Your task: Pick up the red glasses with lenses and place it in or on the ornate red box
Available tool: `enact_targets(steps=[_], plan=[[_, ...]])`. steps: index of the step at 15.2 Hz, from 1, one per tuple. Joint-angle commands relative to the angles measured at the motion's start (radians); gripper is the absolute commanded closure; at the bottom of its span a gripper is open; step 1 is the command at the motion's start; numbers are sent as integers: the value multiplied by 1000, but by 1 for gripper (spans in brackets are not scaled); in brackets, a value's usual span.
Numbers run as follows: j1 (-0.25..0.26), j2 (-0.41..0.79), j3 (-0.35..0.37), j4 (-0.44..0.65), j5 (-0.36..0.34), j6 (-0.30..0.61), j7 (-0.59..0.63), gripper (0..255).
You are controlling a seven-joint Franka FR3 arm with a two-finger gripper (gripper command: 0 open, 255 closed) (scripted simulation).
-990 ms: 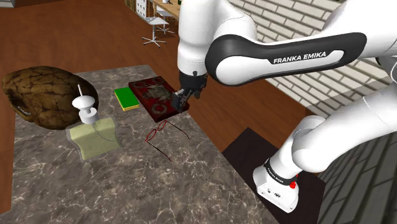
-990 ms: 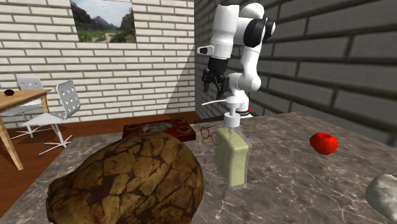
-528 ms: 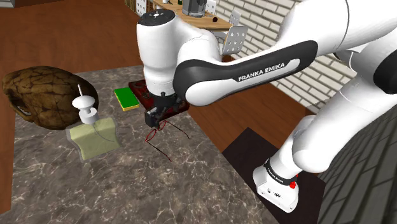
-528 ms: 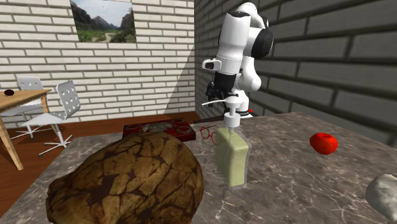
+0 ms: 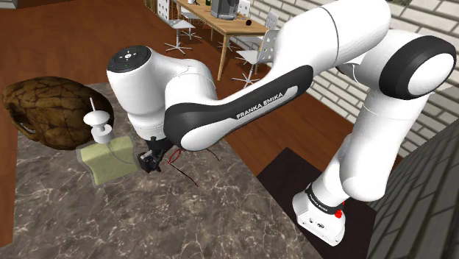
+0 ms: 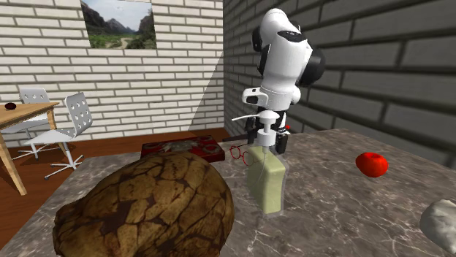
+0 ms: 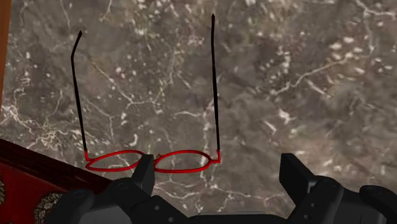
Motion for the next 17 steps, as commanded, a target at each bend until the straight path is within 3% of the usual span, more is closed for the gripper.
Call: enact_targets(steps=[1,6,14,15,17], plan=[[4,21,-5,-5,-15,19,11,0],[0,43,-17,-53,-38,84,25,0],[0,43,-17,-53,-38,84,25,0],[0,43,-17,-53,-38,84,25,255],[0,43,-17,-53,-38,84,25,255]])
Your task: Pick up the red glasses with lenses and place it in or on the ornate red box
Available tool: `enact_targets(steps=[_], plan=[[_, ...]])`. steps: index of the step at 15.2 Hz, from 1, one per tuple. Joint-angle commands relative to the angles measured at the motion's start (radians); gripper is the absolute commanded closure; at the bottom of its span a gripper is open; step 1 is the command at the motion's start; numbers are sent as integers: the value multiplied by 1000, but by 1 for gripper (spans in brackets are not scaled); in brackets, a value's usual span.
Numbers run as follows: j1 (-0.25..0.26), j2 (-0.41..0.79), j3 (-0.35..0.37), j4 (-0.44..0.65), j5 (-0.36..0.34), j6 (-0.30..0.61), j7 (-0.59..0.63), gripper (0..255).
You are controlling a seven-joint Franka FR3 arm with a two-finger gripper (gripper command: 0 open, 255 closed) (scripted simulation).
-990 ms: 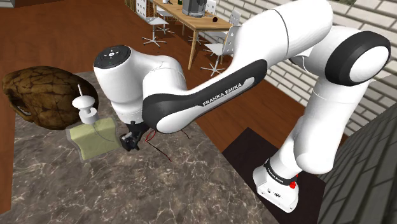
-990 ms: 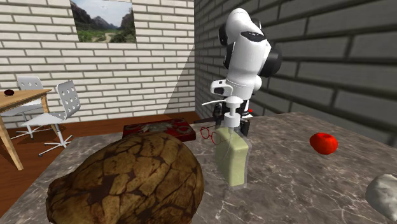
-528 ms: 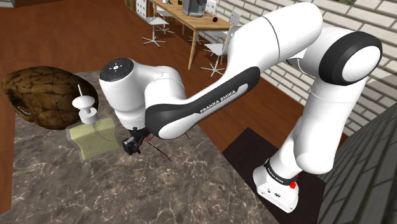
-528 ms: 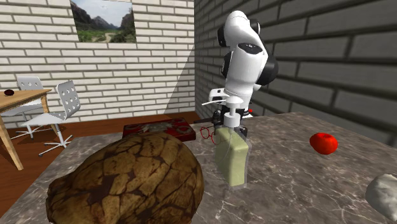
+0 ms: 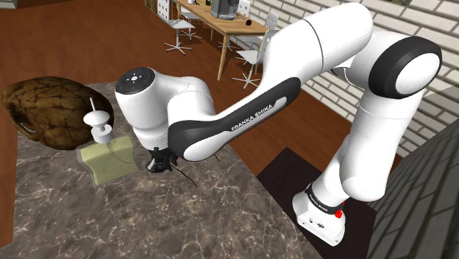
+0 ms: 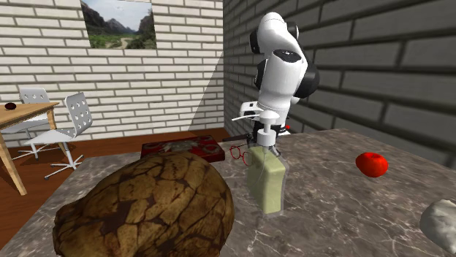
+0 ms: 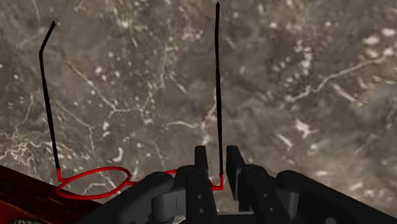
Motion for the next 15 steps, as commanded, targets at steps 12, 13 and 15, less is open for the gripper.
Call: enact_targets(steps=[12,13,15], plan=[[-6,-33,10,28,27,-52,-24,255],[-7,-39,11,34,31,-62,-29,255],[-9,-51,14,48,41,-84,-38,255]])
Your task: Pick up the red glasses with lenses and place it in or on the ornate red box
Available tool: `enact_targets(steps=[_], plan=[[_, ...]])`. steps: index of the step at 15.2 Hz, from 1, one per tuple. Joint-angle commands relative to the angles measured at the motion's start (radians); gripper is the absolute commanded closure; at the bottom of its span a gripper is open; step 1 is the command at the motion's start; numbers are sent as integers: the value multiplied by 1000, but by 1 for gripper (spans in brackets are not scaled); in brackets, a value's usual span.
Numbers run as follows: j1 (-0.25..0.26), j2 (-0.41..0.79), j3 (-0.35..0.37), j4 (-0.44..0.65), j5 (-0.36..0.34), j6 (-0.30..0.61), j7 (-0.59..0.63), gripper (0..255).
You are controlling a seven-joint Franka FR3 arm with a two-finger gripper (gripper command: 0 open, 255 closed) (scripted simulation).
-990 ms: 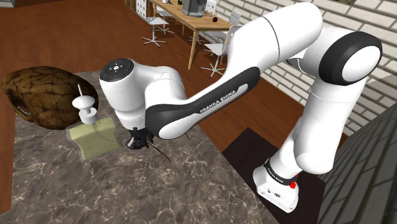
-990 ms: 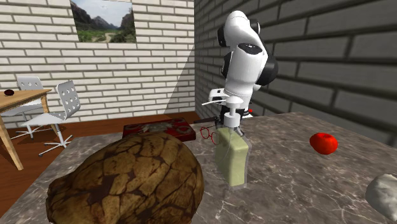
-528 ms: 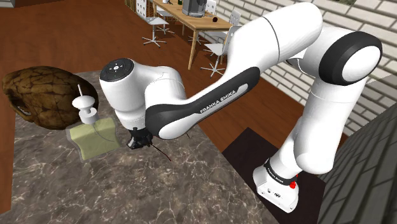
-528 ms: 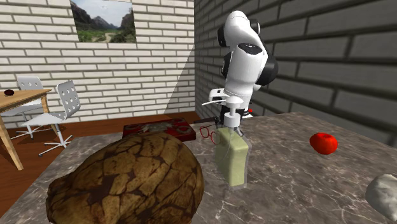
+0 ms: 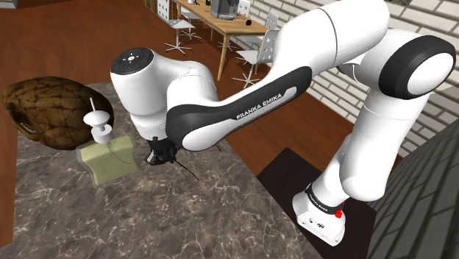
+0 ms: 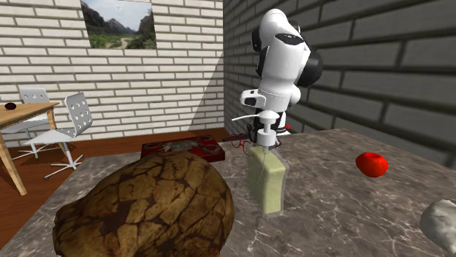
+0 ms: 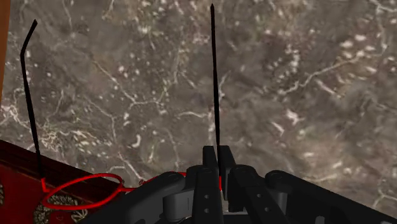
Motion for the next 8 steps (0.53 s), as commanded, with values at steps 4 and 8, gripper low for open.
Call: enact_targets(steps=[4,8], plan=[[-4,-25,6,41,21,-59,-23,255],[-6,-43,10,74,36,-104,-39,255]])
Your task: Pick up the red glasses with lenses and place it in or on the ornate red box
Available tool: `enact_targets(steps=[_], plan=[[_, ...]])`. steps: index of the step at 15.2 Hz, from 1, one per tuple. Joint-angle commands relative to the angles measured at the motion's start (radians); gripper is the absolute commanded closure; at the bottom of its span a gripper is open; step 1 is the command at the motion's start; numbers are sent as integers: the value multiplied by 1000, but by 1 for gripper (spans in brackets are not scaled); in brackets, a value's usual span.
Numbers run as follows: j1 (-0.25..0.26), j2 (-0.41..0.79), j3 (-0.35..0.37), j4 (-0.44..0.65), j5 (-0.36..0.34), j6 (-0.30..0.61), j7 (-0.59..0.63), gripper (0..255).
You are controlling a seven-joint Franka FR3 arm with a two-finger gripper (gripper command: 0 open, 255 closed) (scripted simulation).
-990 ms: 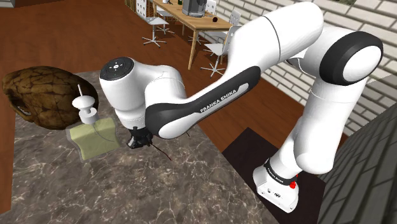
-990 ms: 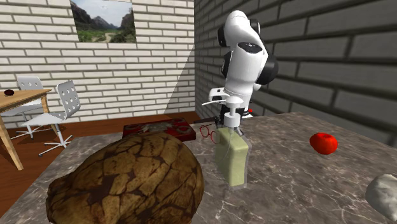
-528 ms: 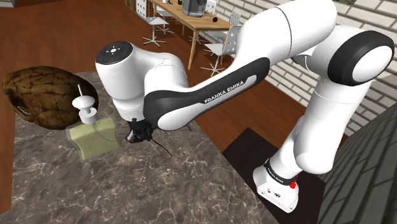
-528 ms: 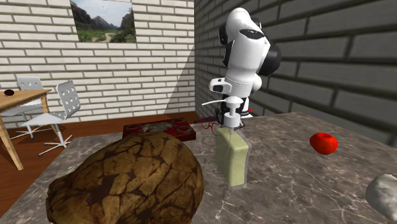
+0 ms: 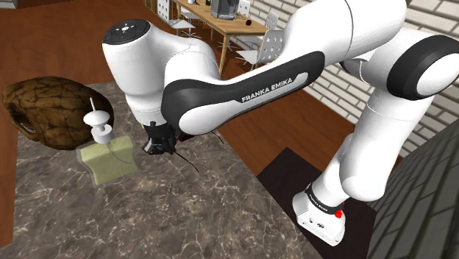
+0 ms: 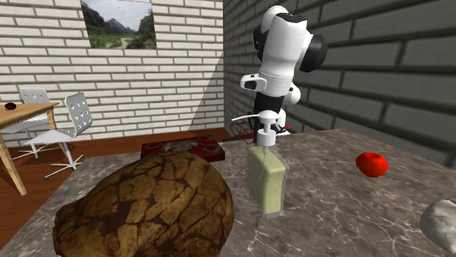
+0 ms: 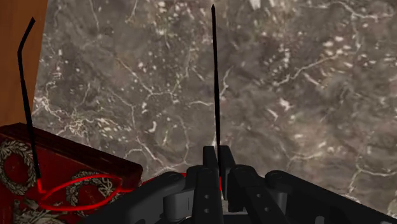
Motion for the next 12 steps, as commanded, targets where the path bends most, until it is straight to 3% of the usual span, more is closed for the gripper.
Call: enact_targets(steps=[1,7,12], plan=[[-1,-11,2,15,8,-23,-8,255],[-1,-28,7,72,23,-92,-27,255],[-42,40,-37,158,-19,-101,-113,255]])
